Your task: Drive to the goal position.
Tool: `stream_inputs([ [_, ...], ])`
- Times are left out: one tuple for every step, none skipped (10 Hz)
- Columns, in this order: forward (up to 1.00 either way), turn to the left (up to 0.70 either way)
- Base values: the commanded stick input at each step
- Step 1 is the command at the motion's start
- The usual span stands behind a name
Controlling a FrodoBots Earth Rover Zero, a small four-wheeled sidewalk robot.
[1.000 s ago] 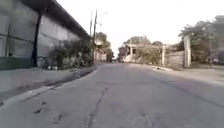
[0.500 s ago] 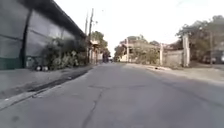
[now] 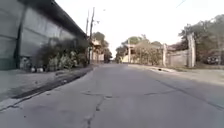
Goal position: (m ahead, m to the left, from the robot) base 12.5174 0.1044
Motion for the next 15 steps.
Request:
stream_inputs([
  [1.0, 0.0],
  [1.0, 0.0],
  [1.0, 0.0],
  [1.0, 0.0],
  [1.0, 0.0],
  [1.0, 0.0],
  [1.0, 0.0],
  [1.0, -0.04],
  [1.0, -0.13],
  [1.0, -0.22],
  [1.0, -0.26],
  [1.0, -0.31],
  [1.0, -0.36],
  [1.0, -0.39],
  [1.0, 0.0],
])
